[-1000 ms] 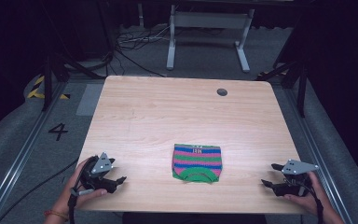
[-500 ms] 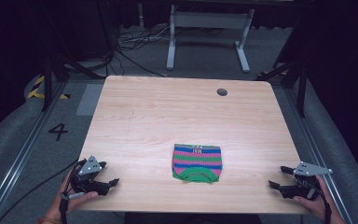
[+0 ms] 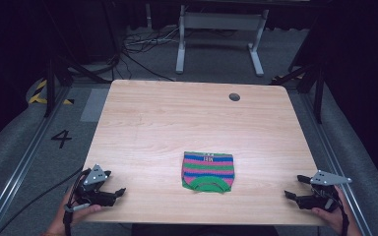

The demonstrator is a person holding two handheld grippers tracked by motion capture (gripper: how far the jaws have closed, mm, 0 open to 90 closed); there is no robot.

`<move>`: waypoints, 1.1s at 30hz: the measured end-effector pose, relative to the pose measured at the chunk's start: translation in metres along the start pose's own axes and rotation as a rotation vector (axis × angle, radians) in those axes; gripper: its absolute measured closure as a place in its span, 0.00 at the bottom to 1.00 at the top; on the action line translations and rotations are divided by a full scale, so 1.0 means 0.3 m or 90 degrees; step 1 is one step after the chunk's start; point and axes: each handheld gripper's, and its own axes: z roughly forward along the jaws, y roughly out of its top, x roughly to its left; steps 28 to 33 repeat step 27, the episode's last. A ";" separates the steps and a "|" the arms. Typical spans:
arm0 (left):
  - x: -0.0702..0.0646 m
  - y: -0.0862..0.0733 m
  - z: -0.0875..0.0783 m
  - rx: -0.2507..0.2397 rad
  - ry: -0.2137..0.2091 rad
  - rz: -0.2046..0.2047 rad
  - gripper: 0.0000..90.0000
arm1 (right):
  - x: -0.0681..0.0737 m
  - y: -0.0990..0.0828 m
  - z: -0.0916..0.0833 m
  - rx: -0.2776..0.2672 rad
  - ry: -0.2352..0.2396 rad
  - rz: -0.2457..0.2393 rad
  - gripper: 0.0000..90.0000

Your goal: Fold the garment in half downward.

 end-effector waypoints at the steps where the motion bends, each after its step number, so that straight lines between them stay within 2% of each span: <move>1: 0.000 0.000 0.000 0.000 0.000 0.000 0.17 | 0.000 0.000 0.000 0.000 0.000 0.000 0.18; 10: -0.005 0.003 0.005 0.002 0.011 -0.017 0.15 | 0.000 0.000 0.000 0.000 0.000 0.000 0.18; 33: -0.003 0.008 0.009 0.008 0.017 -0.019 0.11 | 0.000 0.000 0.000 0.000 0.000 0.000 0.18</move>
